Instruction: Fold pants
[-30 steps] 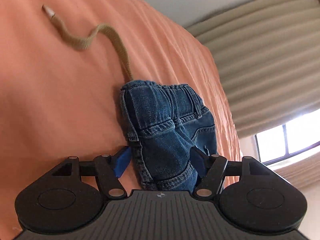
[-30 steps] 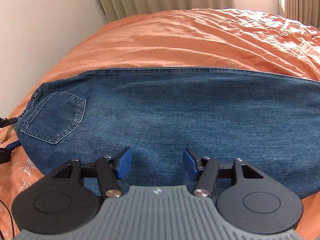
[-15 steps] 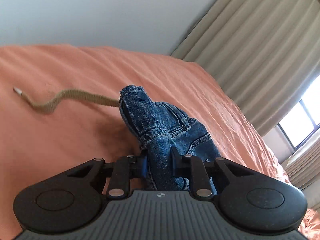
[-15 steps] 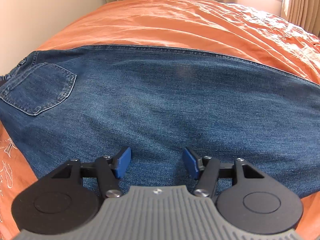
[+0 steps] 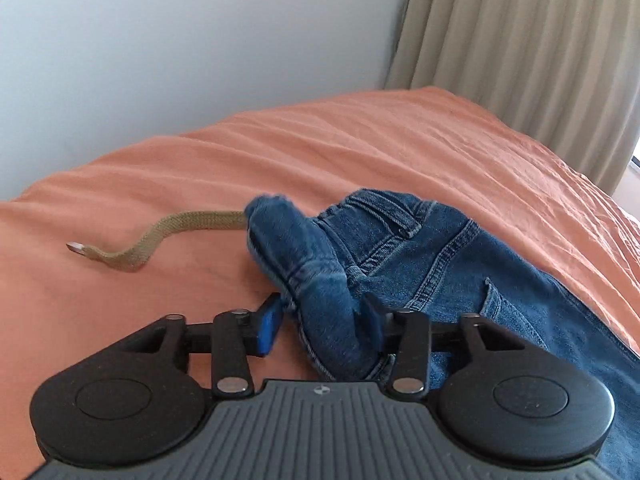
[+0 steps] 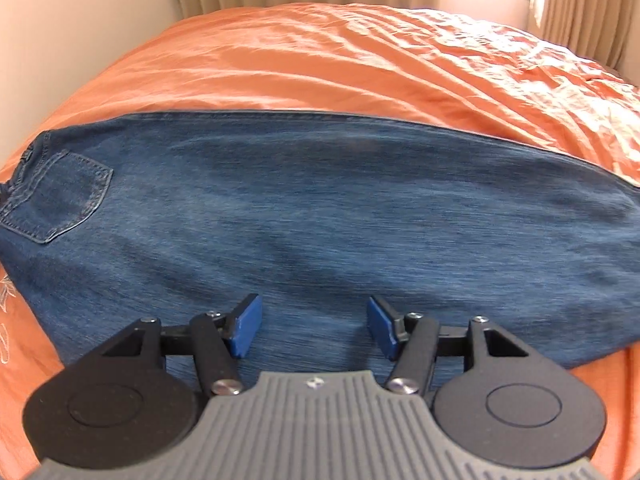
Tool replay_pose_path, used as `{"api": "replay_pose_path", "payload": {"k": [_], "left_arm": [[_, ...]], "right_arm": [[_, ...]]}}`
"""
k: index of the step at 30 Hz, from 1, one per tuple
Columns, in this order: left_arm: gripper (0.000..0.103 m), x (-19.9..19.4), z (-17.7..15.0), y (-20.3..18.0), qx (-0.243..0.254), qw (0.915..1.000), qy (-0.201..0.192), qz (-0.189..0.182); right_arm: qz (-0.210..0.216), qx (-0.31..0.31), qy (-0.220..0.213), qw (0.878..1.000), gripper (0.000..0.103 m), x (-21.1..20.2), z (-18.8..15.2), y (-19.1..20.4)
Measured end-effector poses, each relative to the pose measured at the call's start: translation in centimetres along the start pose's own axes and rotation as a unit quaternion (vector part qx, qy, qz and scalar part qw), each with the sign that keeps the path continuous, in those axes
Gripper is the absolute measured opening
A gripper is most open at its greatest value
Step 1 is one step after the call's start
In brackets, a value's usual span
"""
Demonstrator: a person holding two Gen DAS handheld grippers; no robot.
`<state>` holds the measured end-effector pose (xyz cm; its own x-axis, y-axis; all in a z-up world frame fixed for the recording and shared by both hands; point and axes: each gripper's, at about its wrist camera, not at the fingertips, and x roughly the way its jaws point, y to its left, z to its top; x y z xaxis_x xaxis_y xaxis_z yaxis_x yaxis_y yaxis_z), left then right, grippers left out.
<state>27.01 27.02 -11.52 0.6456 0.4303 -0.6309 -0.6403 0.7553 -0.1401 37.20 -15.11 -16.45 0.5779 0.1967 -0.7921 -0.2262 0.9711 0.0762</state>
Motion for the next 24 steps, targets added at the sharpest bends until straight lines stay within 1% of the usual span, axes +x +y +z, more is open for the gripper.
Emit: {"api": "replay_pose_path", "payload": {"k": [1,2,3,4,5,6,7,8,10,13,15,18,20,23,24], "left_arm": [[0.078,-1.0,-0.2,-0.3,0.007,0.9998,-0.020,0.006],[0.078,-2.9,-0.4,0.2,0.019,0.9988,-0.045,0.007],[0.078,-4.1,-0.5,-0.1,0.035,0.9978,-0.056,0.005],[0.078,-5.3,0.2,-0.6,0.048,0.9968,-0.064,-0.003],[0.078,-6.2,0.0,-1.1,0.055,0.9961,-0.066,-0.017],[0.078,-6.9,0.3,-2.1,0.065,0.9953,-0.060,-0.040],[0.078,-7.1,0.6,-3.4,0.079,0.9934,-0.045,-0.070],[0.078,-7.5,0.4,-4.2,0.093,0.9906,-0.030,-0.096],[0.073,-8.4,-0.5,-6.1,0.119,0.9821,-0.005,-0.146],[0.069,-9.1,-1.4,-9.1,0.154,0.9700,0.019,-0.188],[0.067,-9.3,-2.3,-10.7,0.167,0.9622,0.035,-0.212],[0.063,-9.6,-3.6,-12.7,0.178,0.9546,0.052,-0.233],[0.061,-9.0,-4.0,-13.9,0.178,0.9511,0.068,-0.243],[0.054,-8.1,-4.6,-15.5,0.177,0.9468,0.087,-0.254],[0.052,-7.9,-4.8,-16.0,0.176,0.9461,0.092,-0.255]], "right_arm": [[-0.008,0.002,-0.003,1.000,0.055,-0.4,-0.1,-0.8],[-0.015,0.004,-0.007,1.000,0.055,-0.9,-0.2,-1.7],[-0.022,0.005,-0.010,1.000,0.055,-1.3,-0.3,-2.6],[-0.029,0.004,-0.011,1.000,0.055,-1.7,-0.4,-3.4],[-0.038,0.002,-0.011,0.999,0.055,-2.1,-0.5,-4.2],[-0.046,0.001,-0.011,0.999,0.055,-2.5,-0.7,-5.1],[-0.053,0.002,-0.011,0.999,0.055,-2.8,-0.7,-6.0],[-0.058,0.004,-0.012,0.998,0.055,-3.3,-0.9,-6.9],[-0.065,0.015,-0.012,0.998,0.055,-4.1,-1.2,-8.9],[-0.076,0.032,-0.015,0.997,0.055,-5.3,-1.6,-11.8],[-0.080,0.041,-0.019,0.996,0.054,-6.1,-1.8,-13.7],[-0.086,0.060,-0.026,0.994,0.054,-7.3,-2.2,-16.9],[-0.086,0.082,-0.032,0.992,0.053,-8.0,-2.3,-19.1],[-0.085,0.122,-0.041,0.988,0.046,-8.9,-2.5,-22.6],[-0.085,0.137,-0.044,0.986,0.046,-9.2,-2.6,-23.9]]}}
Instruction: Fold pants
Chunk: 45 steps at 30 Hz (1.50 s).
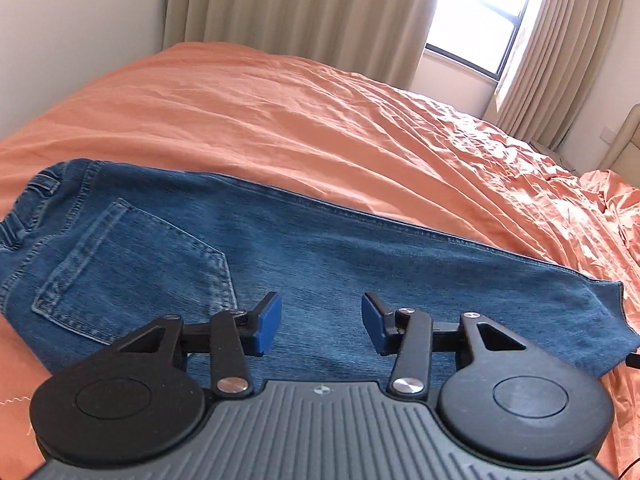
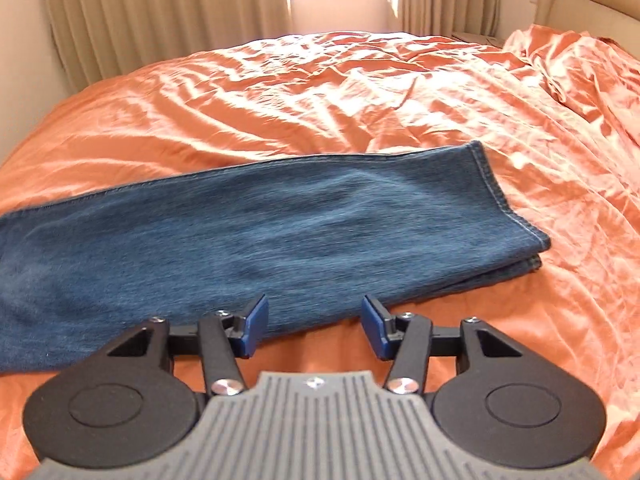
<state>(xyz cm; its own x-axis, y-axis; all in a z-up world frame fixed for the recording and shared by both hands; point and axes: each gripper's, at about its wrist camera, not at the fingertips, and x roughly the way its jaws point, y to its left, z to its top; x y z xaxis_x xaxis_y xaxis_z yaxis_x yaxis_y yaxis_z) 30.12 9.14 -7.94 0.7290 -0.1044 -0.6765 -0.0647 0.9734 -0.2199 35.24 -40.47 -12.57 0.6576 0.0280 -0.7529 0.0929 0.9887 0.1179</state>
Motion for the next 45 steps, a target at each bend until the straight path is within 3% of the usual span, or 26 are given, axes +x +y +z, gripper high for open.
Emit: {"api": "replay_pose_path", "payload": {"k": [8,14,18,22,24,26,27,29,34,38,40,43,45], "left_arm": [[0.044,4.1,-0.4,-2.3,-0.002,0.9993,0.036,0.005],[0.044,6.3,-0.9,-3.0,0.008,0.9979,0.059,0.027],[0.044,7.4,-1.2,-3.3,0.016,0.9970,0.067,0.036],[0.044,7.9,-1.2,-4.0,0.029,0.9965,0.066,0.043],[0.044,8.0,-1.2,-4.3,0.032,0.9963,0.064,0.047],[0.044,7.9,-1.1,-4.6,0.033,0.9967,0.059,0.046],[0.041,7.8,-1.1,-4.9,0.031,0.9971,0.054,0.042],[0.037,7.7,-1.0,-5.5,0.032,0.9978,0.050,0.027],[0.031,8.3,-0.6,-8.7,0.065,0.9966,0.048,-0.020],[0.030,10.2,-0.5,-12.8,0.098,0.9919,0.056,-0.058],[0.030,11.4,-0.5,-14.9,0.111,0.9892,0.061,-0.072],[0.029,13.1,-0.5,-18.0,0.132,0.9846,0.066,-0.094],[0.029,14.0,-0.4,-19.7,0.145,0.9813,0.068,-0.106]], "right_arm": [[0.030,0.161,-0.016,0.986,0.044,1.6,1.2,-9.7],[0.017,0.252,-0.019,0.967,0.043,4.5,1.4,-15.7],[0.031,0.327,-0.009,0.944,0.043,6.5,0.6,-19.3],[0.078,0.411,-0.016,0.908,0.042,8.6,-1.0,-21.9],[0.106,0.454,-0.027,0.885,0.041,9.5,-2.0,-22.9],[0.122,0.483,-0.036,0.866,0.027,10.1,-2.8,-23.5],[0.131,0.489,-0.038,0.861,0.025,10.2,-3.0,-23.6],[0.141,0.481,-0.047,0.864,0.018,9.8,-2.8,-23.7],[0.126,0.411,-0.082,0.899,0.006,7.2,-0.2,-23.1],[0.111,0.377,-0.071,0.917,0.006,7.2,0.9,-22.6],[0.127,0.396,-0.055,0.908,0.013,8.0,0.2,-23.2],[0.154,0.429,-0.030,0.890,0.035,8.6,-2.0,-24.1],[0.172,0.435,-0.028,0.883,0.035,8.7,-3.0,-23.8]]}}
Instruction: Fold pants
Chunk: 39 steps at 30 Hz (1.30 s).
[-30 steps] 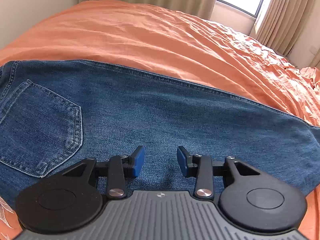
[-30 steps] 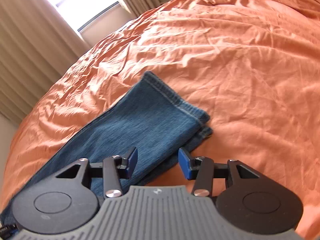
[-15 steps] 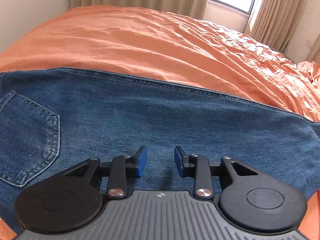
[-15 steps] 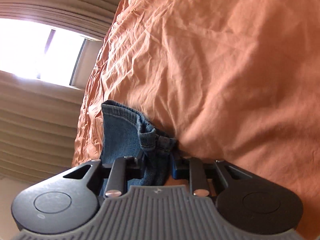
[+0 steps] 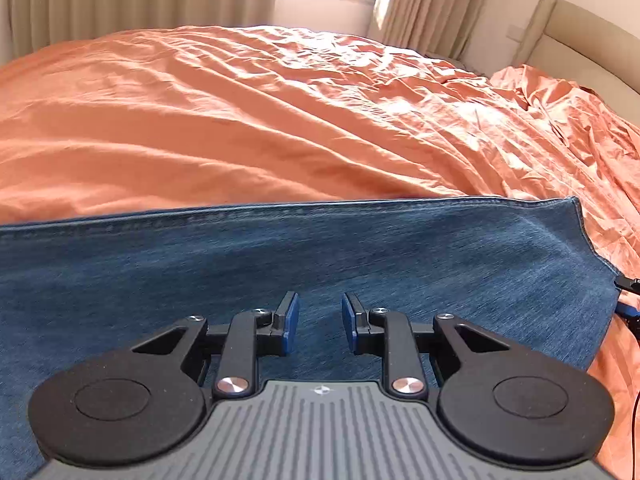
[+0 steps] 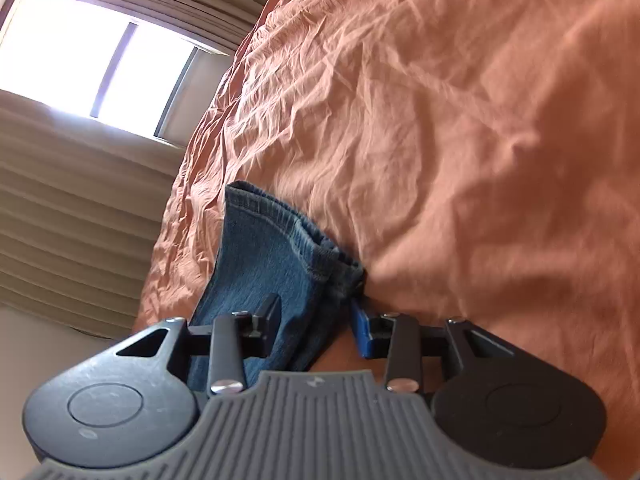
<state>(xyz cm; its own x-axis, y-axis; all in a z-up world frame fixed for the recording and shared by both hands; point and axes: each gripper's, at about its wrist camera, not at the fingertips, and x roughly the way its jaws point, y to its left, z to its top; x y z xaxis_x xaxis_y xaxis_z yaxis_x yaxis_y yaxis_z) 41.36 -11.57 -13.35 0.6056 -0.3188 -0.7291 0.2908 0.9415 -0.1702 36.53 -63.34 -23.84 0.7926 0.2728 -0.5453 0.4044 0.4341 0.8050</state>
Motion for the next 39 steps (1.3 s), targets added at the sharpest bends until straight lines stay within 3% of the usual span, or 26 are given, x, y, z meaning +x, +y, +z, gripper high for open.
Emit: {"api": "replay_pose_path", "payload": {"k": [6,7,10,11,15,24,27,31,39], "left_arm": [[0.029,3.2,1.6,-2.9,0.042,0.9991,0.009,-0.008],[0.029,3.6,1.8,-3.0,0.043,0.9990,0.010,-0.008],[0.029,4.7,2.2,-3.6,0.046,0.9989,0.012,-0.008],[0.029,5.1,2.4,-3.8,0.046,0.9988,0.013,-0.009],[0.019,6.3,3.0,-4.2,0.062,0.9980,0.014,0.001],[0.003,9.9,4.3,-5.6,0.094,0.9945,0.029,0.036],[0.003,8.7,4.7,-6.2,0.092,0.9946,0.018,0.045],[0.005,4.6,3.9,-6.9,0.087,0.9961,0.009,0.007],[0.004,-0.2,-3.7,-9.3,0.129,0.9882,0.050,-0.064]], "right_arm": [[0.035,0.042,0.000,0.999,0.034,2.0,-0.5,-1.2],[0.038,0.044,-0.002,0.998,0.032,2.4,-0.4,-1.3],[0.039,0.057,-0.011,0.998,0.007,3.0,0.1,-1.8],[0.044,0.058,-0.015,0.997,0.005,2.9,0.2,-1.9],[0.041,0.007,-0.037,0.998,0.002,1.7,0.8,-0.6],[-0.002,-0.073,-0.032,0.997,0.002,1.0,1.4,3.6],[-0.013,-0.082,-0.031,0.996,0.002,0.3,1.5,4.5],[-0.021,-0.134,-0.036,0.990,0.002,-1.0,1.2,7.8],[-0.015,-0.222,-0.057,0.973,0.002,-3.8,-0.3,15.7]]}}
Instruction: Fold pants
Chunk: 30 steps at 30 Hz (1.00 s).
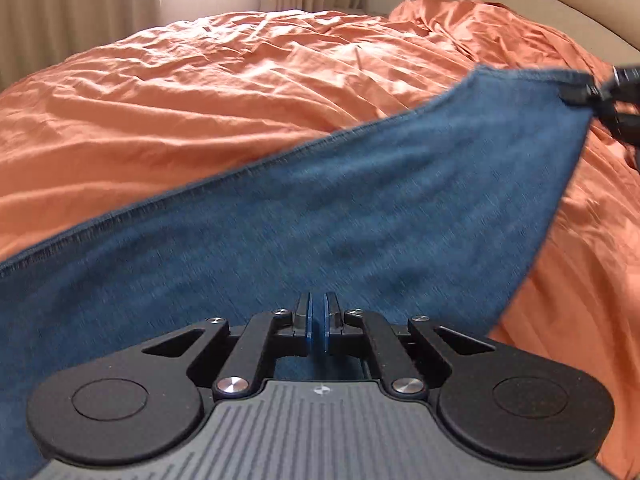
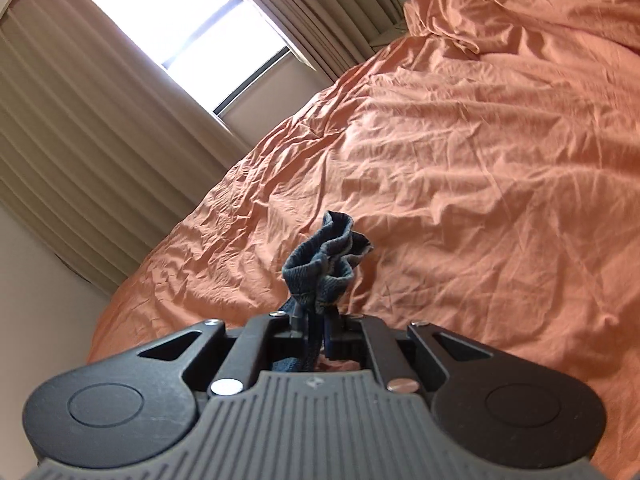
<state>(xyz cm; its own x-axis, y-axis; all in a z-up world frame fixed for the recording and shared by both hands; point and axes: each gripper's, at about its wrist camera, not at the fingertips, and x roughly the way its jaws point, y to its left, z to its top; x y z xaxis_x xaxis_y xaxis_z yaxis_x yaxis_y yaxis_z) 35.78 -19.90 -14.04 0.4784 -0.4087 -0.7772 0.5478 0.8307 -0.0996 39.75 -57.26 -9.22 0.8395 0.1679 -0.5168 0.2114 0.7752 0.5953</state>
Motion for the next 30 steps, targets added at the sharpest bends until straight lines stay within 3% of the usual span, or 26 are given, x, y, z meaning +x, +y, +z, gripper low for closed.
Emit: {"api": "replay_pose_path", "payload": {"k": [3,6,8,12,16,23,27,30], "left_arm": [[0.001,-1.1,-2.6,-1.7,0.006,0.9999,-0.006,-0.006],[0.001,-2.3,-4.2,-2.2,-0.004,0.9990,0.002,-0.043],[0.003,-3.4,-5.0,-2.1,-0.001,0.9991,-0.002,-0.042],[0.003,-7.2,-5.5,0.9,-0.043,0.9975,-0.034,-0.045],[0.003,-11.2,-5.4,5.7,-0.089,0.9941,-0.061,-0.016],[0.003,-15.6,-7.3,13.8,-0.175,0.9802,-0.089,0.030],[0.003,-16.0,-9.3,16.3,-0.208,0.9739,-0.083,0.035],[0.007,-15.8,-10.4,17.3,-0.220,0.9719,-0.074,0.037]], "right_arm": [[0.011,-0.047,-0.007,0.999,0.002,-0.9,0.2,4.6],[0.026,-0.102,-0.016,0.994,0.002,-1.4,-0.3,10.0],[0.046,-0.125,-0.018,0.991,0.002,-1.5,-0.9,13.6],[0.082,-0.159,-0.014,0.984,0.002,-0.9,-3.2,20.0],[0.115,-0.165,0.004,0.980,0.002,0.9,-6.7,24.7],[0.144,-0.168,0.093,0.971,0.002,7.0,-17.4,29.1],[0.118,-0.192,0.176,0.958,0.001,11.0,-25.7,29.3],[0.083,-0.223,0.210,0.948,0.003,12.8,-30.0,28.4]]}}
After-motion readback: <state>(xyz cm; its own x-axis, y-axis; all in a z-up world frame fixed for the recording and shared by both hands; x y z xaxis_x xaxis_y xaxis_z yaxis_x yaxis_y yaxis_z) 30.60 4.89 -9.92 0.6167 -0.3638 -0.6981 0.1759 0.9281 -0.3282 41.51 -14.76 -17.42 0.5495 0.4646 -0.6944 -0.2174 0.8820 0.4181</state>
